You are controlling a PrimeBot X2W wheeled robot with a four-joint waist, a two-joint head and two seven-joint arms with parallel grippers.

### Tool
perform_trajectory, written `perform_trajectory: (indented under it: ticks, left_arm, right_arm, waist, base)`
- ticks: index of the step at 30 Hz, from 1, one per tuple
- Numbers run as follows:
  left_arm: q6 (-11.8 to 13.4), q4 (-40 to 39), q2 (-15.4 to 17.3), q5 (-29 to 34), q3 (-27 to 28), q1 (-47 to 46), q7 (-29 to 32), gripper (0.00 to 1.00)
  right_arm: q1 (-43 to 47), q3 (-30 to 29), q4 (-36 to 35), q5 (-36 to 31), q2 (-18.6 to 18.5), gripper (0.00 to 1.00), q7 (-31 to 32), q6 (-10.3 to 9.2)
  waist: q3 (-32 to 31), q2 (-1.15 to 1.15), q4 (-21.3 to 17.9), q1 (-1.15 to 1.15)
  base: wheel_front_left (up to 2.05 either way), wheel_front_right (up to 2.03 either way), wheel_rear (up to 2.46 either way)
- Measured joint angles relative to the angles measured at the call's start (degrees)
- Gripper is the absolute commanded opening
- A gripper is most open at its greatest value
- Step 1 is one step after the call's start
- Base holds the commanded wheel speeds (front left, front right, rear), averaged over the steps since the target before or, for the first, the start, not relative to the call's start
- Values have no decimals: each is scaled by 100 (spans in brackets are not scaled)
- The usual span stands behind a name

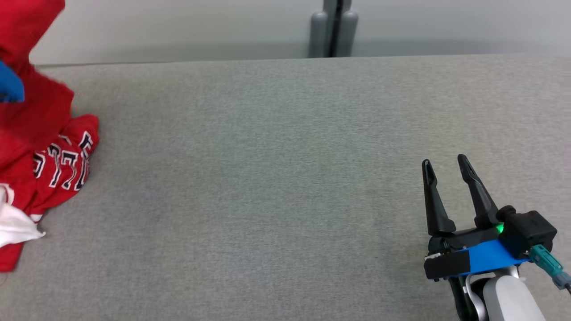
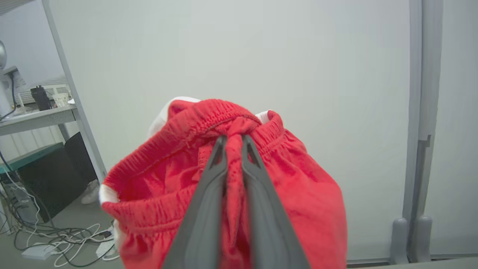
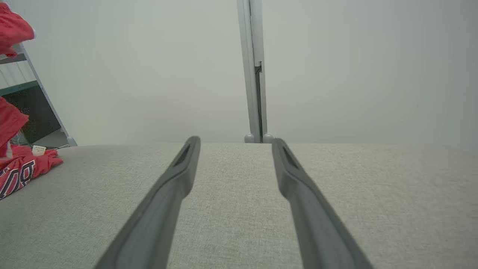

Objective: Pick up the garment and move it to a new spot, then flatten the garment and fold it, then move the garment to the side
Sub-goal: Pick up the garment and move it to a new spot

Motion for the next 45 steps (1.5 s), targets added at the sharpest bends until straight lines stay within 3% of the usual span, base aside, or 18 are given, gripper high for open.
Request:
perform_trajectory:
  ticks: [10,17,27,43,44,45]
  left_arm:
    - [108,-2279,-218,145,-408,-27,460,0]
    - [93,-2993,-634,54,-808,-27,787,0]
    - [-1,-2535,-1190,43,-1606,459,768,0]
    - [-75,-747,-1831,-65,-2535,2082,-47,0]
    - [-76,-679,-1867,-45,-2584,2114,-113,44]
    - [-75,-637,-1905,-36,-2603,2128,-191,100]
  right_arm:
    - [24,167,68,310,-1,100,-18,0]
    - [10,339,36,493,-1,100,-23,0]
    - [-29,498,-5,719,-2,100,-23,0]
    - [-1,497,22,647,0,100,-23,0]
    - [-1,491,29,644,-1,100,-23,0]
    - [1,494,42,637,0,100,-23,0]
  waist:
    - [-176,0,-814,0]
    - [-142,0,-1465,1]
    - [-6,0,-2056,1]
    - [-11,0,-1744,2]
    - [-21,0,-1719,2]
    - [-36,0,-1696,2]
  base:
    - [0,0,0]
    - [0,0,0]
    - [0,0,0]
    - [0,0,0]
    - [0,0,0]
    - [0,0,0]
